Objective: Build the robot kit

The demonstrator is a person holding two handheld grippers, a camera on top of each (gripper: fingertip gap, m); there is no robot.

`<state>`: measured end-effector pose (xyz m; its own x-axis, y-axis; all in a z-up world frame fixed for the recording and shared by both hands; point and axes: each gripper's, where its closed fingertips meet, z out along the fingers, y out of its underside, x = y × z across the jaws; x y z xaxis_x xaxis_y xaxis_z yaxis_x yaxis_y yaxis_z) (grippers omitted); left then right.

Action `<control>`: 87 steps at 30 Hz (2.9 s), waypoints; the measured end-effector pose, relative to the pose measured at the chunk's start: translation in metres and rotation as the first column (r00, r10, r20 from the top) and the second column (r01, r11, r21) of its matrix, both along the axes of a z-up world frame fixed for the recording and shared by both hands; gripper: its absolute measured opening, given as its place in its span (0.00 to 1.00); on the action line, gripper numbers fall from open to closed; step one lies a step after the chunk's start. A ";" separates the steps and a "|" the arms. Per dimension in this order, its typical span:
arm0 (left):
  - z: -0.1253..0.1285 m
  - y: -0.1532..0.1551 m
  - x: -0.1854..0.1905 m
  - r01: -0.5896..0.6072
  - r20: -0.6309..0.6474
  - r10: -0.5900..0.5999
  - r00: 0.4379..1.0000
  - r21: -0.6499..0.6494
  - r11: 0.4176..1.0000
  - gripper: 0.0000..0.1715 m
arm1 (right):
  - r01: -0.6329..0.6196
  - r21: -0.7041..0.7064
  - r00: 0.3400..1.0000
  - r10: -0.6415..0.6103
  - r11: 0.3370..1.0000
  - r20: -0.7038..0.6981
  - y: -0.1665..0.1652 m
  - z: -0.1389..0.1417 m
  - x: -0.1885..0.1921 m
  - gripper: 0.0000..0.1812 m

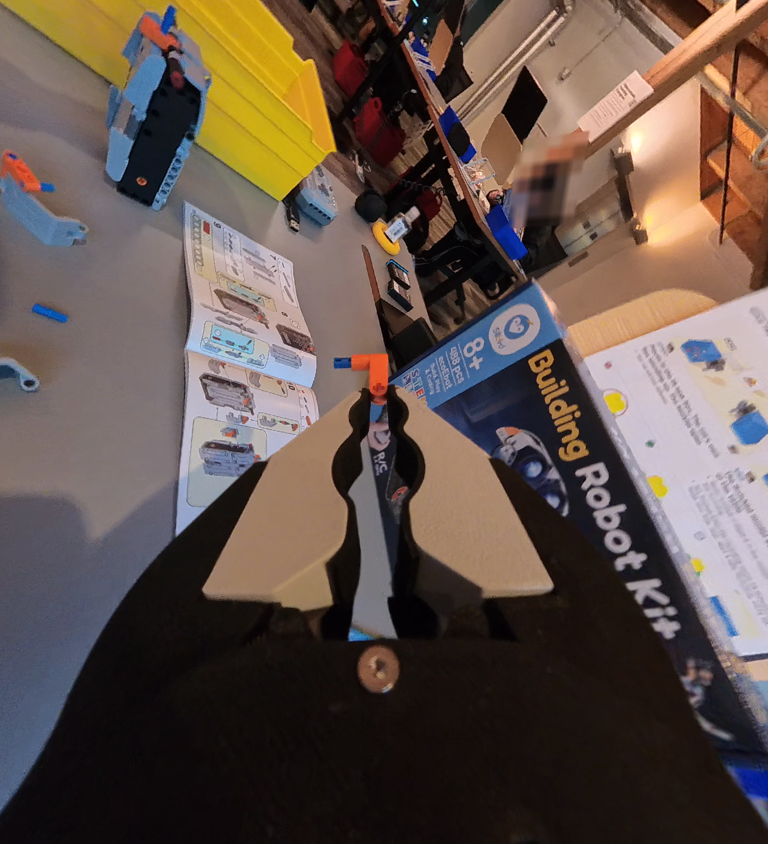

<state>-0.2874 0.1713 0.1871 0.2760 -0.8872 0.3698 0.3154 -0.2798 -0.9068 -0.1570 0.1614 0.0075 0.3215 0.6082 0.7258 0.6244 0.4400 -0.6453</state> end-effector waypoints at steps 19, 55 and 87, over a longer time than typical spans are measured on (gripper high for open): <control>-0.005 0.001 -0.001 0.004 -0.011 -0.005 1.000 -0.044 0.999 0.15 | -0.029 -0.128 0.999 0.025 0.991 -0.031 0.007 -0.028 -0.003 0.04; -0.009 -0.002 0.007 0.022 -0.016 -0.023 1.000 -0.048 0.999 0.15 | -0.049 -0.028 0.995 0.051 0.998 0.082 -0.009 -0.015 -0.015 0.04; -0.105 -0.049 0.111 0.464 -0.368 -0.526 0.767 -0.248 0.850 0.16 | -0.091 0.305 0.996 0.086 0.948 0.031 -0.041 0.057 -0.016 0.03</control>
